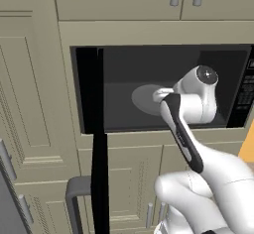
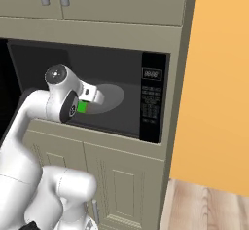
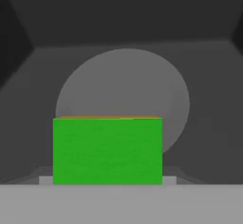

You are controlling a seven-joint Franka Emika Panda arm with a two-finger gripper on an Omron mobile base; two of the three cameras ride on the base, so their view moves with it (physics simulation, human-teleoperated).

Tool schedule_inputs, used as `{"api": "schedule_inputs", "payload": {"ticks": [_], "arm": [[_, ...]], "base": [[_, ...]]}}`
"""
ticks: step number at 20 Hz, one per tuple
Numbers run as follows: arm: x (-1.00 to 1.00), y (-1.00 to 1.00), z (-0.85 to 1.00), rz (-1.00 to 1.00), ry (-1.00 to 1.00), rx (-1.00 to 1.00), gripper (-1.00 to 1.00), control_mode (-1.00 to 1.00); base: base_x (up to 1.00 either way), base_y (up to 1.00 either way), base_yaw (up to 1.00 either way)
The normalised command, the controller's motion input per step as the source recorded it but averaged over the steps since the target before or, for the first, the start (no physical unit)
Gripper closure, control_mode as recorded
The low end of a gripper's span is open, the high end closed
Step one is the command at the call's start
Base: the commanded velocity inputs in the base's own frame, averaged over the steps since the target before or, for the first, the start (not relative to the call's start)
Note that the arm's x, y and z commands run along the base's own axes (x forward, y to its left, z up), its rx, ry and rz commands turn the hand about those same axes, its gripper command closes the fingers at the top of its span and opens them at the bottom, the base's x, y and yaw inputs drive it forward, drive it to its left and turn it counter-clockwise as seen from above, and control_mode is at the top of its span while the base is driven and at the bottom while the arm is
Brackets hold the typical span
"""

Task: Place the sponge inside the microwave to prepare for sanitizing.

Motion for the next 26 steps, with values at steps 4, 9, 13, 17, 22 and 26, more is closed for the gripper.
{"api": "schedule_inputs", "payload": {"ticks": [4,9,13,17,22,26], "arm": [[0.52,0.06,-0.09,0.02,0.0,-0.05,1.0,-1.0],[0.46,0.09,-0.17,0.0,0.0,-0.1,1.0,-1.0],[0.44,0.02,-0.19,0.0,0.0,-0.05,1.0,-1.0],[0.36,0.0,-0.23,0.02,0.0,0.0,1.0,-1.0],[0.33,0.0,-0.21,0.03,-0.03,0.0,1.0,-1.0],[0.39,-0.02,-0.18,0.04,0.0,0.0,1.0,-1.0]], "base": [[0.0,0.0,0.0],[0.0,0.0,0.0],[0.0,0.0,0.0],[0.0,0.0,0.0],[0.0,0.0,0.0],[0.0,0.0,0.0]]}}
